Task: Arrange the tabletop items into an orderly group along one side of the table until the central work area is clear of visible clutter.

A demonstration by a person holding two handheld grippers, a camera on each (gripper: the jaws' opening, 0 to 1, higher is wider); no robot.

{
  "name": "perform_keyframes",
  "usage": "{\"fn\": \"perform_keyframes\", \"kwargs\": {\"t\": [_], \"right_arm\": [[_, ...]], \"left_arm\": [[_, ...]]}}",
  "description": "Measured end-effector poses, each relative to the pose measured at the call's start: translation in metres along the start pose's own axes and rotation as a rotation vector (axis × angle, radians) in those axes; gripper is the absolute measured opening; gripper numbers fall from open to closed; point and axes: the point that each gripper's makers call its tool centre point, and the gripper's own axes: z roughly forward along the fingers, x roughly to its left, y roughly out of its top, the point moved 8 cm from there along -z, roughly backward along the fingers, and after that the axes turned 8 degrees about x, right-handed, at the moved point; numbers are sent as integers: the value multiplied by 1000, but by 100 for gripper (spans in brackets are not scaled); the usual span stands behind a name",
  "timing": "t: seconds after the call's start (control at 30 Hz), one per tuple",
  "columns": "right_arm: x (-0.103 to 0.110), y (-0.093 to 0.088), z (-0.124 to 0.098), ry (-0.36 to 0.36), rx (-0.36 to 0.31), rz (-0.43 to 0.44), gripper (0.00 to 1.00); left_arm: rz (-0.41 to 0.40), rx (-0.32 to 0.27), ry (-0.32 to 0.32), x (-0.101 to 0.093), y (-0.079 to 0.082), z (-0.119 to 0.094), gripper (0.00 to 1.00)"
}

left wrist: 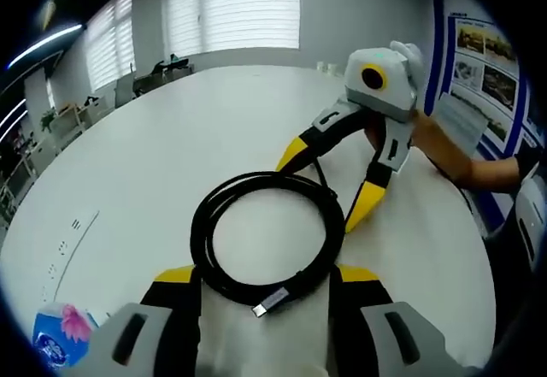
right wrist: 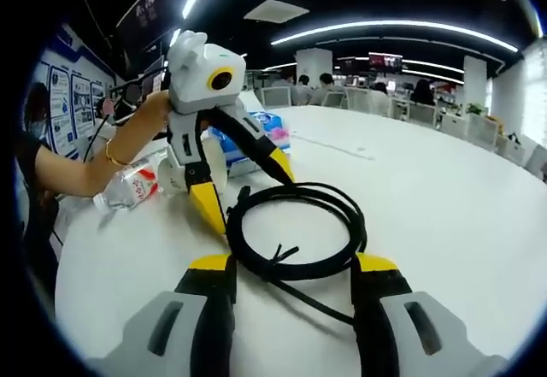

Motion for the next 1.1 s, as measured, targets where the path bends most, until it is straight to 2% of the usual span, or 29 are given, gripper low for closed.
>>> {"fn": "perform_keyframes", "kwargs": {"t": [0.2,0.43,1.1], "right_arm": [[7,3,2,-8,26,-45,51],[9,8,-9,-5,-33,-46,51],[25,7,-21,16,-82,-55,51]], "left_arm": [[15,30,6,-2,-5,1,59],[17,-7,9,-5,0,-12,59],[67,4,18,-23,-2,-27,57]]}}
